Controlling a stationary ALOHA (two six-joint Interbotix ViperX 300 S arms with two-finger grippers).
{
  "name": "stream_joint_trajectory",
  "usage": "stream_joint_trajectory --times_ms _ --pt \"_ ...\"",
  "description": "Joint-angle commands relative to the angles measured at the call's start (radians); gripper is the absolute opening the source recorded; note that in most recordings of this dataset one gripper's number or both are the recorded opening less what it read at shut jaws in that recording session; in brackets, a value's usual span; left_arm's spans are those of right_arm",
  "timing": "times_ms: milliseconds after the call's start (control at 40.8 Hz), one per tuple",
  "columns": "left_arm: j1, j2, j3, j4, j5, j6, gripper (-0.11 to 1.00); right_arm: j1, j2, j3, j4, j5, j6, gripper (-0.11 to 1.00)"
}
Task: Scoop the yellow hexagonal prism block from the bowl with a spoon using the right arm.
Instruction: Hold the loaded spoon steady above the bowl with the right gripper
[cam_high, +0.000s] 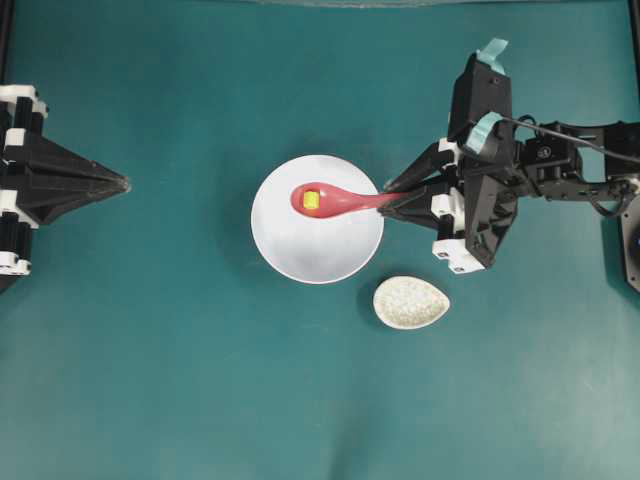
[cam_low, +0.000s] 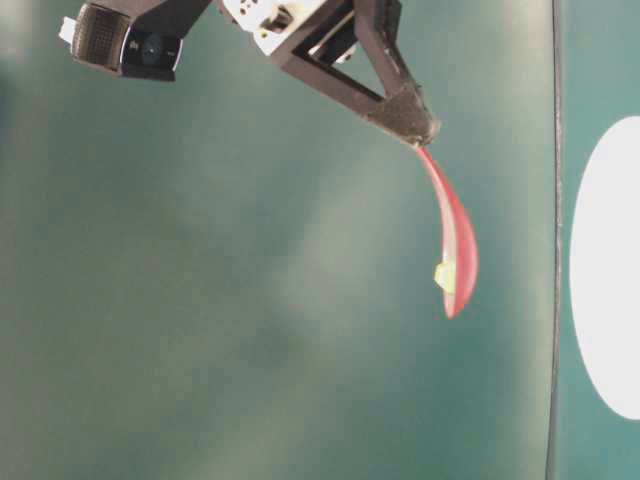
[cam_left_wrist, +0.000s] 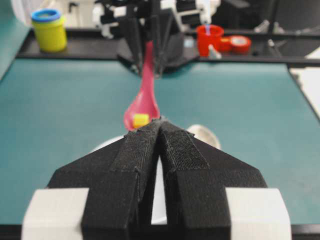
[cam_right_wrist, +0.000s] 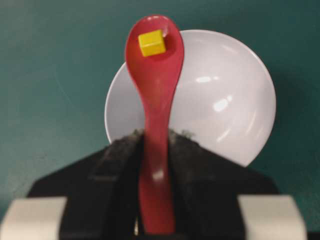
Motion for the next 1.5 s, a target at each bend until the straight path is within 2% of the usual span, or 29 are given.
stream_joint_trajectory --times_ms 0,1177,1471 --pt "0.0 0.006 -0.026 0.003 -0.009 -0.002 0.01 0.003 -0.018 -0.025 0.003 -0.009 0.002 0.22" --pt "0.0 0.008 -0.025 0.003 -0.006 -0.002 0.01 0.003 -0.018 -0.071 0.003 0.112 0.002 0.22" --pt "0.0 0.008 -0.025 0.003 -0.009 -0.002 0.01 0.003 -0.017 -0.071 0.002 0.098 0.002 0.22"
